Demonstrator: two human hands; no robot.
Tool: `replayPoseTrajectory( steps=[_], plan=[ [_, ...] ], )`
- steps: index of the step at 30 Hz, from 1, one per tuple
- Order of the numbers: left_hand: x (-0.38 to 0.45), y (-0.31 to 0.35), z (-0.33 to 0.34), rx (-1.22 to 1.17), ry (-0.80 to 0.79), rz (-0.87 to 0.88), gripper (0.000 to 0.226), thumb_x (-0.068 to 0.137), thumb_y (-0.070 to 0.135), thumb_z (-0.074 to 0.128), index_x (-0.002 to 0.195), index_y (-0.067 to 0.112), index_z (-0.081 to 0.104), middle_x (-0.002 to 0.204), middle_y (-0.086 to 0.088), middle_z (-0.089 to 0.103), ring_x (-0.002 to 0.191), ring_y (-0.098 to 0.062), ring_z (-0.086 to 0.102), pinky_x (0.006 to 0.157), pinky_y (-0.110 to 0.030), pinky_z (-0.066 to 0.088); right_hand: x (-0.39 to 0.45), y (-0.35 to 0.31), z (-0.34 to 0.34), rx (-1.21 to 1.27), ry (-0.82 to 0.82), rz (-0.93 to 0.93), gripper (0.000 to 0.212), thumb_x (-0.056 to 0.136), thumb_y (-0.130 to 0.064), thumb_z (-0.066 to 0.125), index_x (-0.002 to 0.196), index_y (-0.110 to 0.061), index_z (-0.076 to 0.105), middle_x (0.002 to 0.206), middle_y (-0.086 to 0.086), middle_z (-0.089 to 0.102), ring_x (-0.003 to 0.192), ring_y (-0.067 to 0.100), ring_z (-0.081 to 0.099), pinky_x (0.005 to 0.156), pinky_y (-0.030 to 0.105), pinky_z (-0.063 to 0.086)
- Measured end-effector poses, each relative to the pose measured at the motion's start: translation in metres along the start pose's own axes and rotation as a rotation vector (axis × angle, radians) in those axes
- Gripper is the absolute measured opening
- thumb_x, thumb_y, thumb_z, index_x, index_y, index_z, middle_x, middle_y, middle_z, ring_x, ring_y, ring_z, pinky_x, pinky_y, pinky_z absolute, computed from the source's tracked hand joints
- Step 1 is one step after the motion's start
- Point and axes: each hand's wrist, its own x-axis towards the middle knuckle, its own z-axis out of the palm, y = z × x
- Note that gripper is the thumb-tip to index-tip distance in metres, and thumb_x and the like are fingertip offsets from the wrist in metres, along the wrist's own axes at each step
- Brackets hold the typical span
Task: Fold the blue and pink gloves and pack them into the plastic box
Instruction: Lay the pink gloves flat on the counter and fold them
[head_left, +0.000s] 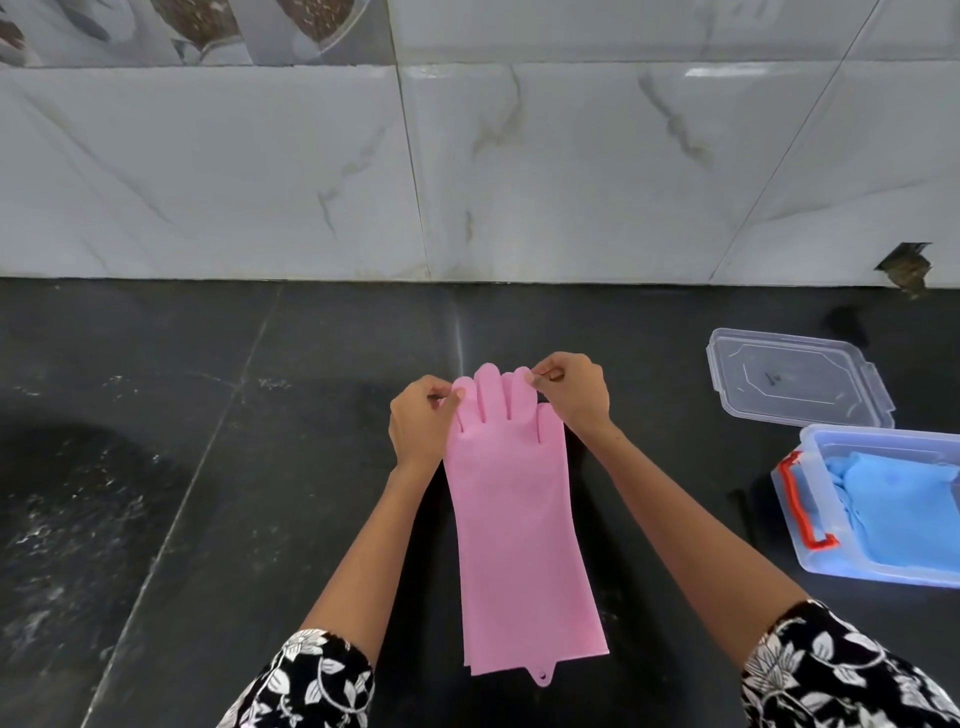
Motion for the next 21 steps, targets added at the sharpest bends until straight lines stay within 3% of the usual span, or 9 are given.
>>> replayPoseTrajectory(
  steps=[3, 6, 10, 15, 21],
  plan=[
    [0.000, -0.005, -0.002, -0.010, -0.035, -0.001, 0.020, 0.083, 0.032, 0.067, 0.092, 0.015, 0.072, 0.089, 0.001, 0.072, 0.082, -0.015, 0.064, 0.076, -0.033, 0.053, -0.005, 0.009, -0.001, -0.060, -0.103, -0.001, 0.015, 0.089, -0.023, 0.062, 0.097, -0.016, 0.072, 0.098, -0.001, 0.073, 0.093, 0.014, 0.067, 0.077, 0.030, 0.054],
    [0.003, -0.004, -0.006, 0.036, -0.026, 0.060, 0.026, 0.084, 0.032, 0.067, 0.099, 0.012, 0.073, 0.095, -0.001, 0.073, 0.085, -0.015, 0.065, 0.079, -0.032, 0.053, -0.013, 0.016, -0.008, -0.054, -0.098, -0.039, 0.021, 0.090, -0.023, 0.060, 0.106, -0.015, 0.070, 0.106, 0.000, 0.072, 0.097, 0.015, 0.066, 0.087, 0.034, 0.054],
    [0.007, -0.003, -0.006, 0.093, -0.179, 0.067, 0.027, 0.083, 0.032, 0.068, 0.104, 0.017, 0.073, 0.100, 0.002, 0.073, 0.092, -0.017, 0.065, 0.078, -0.029, 0.051, -0.020, 0.021, -0.019, -0.081, -0.161, -0.062, 0.024, 0.089, -0.024, 0.062, 0.109, -0.012, 0.070, 0.109, 0.002, 0.071, 0.099, 0.016, 0.066, 0.090, 0.033, 0.052],
    [0.004, 0.000, 0.001, 0.031, -0.219, 0.052, 0.023, 0.075, 0.027, 0.076, 0.096, 0.017, 0.075, 0.092, 0.003, 0.074, 0.087, -0.014, 0.066, 0.079, -0.034, 0.054, -0.029, 0.019, -0.029, -0.189, -0.261, -0.104, 0.018, 0.087, -0.021, 0.064, 0.102, -0.013, 0.072, 0.103, 0.002, 0.073, 0.093, 0.016, 0.067, 0.085, 0.031, 0.053],
    [-0.012, -0.003, 0.009, 0.038, -0.181, 0.097, 0.010, 0.075, 0.023, 0.076, 0.083, 0.017, 0.075, 0.080, 0.006, 0.072, 0.074, -0.008, 0.063, 0.064, -0.018, 0.046, -0.046, 0.040, -0.049, -0.134, -0.329, -0.042, 0.019, 0.083, -0.026, 0.070, 0.100, -0.017, 0.073, 0.102, -0.001, 0.073, 0.090, 0.011, 0.067, 0.088, 0.031, 0.053]
  ],
)
